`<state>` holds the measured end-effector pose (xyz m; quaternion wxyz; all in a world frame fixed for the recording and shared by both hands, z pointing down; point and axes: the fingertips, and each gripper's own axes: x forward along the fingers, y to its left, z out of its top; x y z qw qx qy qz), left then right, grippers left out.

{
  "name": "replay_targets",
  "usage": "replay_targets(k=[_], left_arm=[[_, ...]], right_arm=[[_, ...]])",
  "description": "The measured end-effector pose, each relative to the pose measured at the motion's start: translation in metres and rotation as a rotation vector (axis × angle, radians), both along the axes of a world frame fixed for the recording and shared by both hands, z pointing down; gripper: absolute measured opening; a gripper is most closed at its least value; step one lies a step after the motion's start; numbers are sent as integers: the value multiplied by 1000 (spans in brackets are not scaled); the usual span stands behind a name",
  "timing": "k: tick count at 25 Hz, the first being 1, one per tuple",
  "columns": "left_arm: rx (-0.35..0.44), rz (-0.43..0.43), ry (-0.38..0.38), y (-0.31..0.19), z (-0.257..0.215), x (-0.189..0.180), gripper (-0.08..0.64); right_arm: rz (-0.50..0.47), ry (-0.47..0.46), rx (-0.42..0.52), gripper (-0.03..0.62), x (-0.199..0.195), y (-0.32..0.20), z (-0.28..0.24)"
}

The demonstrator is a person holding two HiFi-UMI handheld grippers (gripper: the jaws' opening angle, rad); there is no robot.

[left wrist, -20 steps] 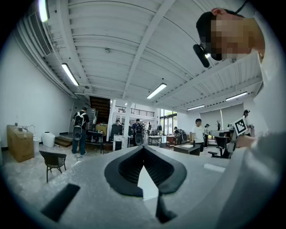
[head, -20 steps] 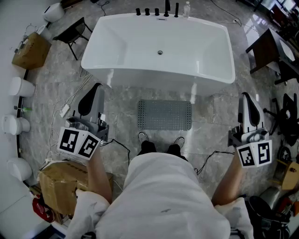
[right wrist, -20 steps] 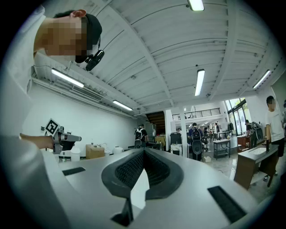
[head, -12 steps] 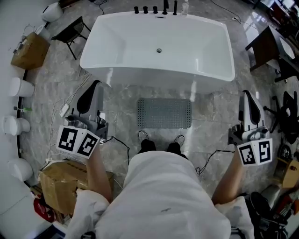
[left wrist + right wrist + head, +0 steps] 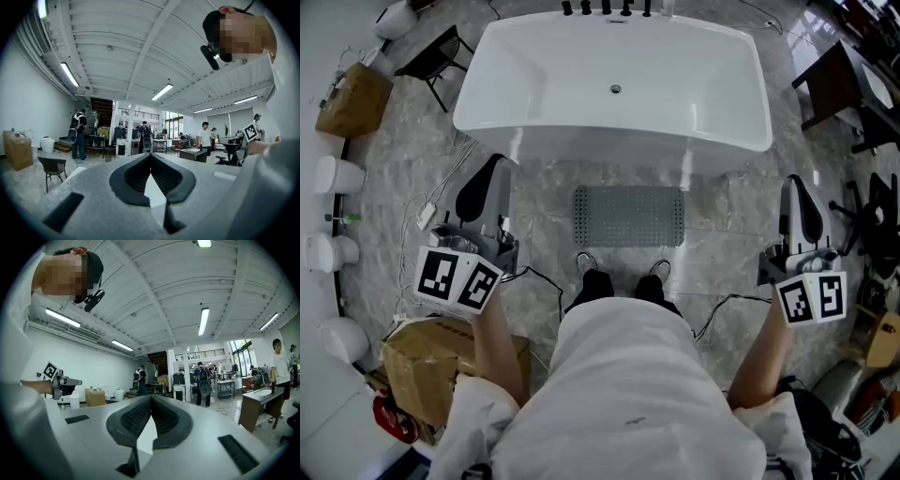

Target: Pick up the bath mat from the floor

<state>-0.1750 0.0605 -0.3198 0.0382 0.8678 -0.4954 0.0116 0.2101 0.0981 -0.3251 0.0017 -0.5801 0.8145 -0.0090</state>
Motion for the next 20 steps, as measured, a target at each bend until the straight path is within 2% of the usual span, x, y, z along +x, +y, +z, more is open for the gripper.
replay_targets(k=[5,10,13,17,20], left_arm=[[-57,3,-9,-5,26,5,12],[-110,21,-5,-11,61,9,12],[-165,28,2,-20,93,12,12],[-266,47,51,-27,141,22,12],[-297,56,37,-33,177,31,12]], right_arm=[[-13,-22,-94,6,-1,-3,38],[-24,-29,-143,6,-8,-12,75],[-33,-40,-167,6,-12,-20,103],[-52,-46,-230,7,-16,-27,150],[-55,-49,-261,8,-15,-32,184]])
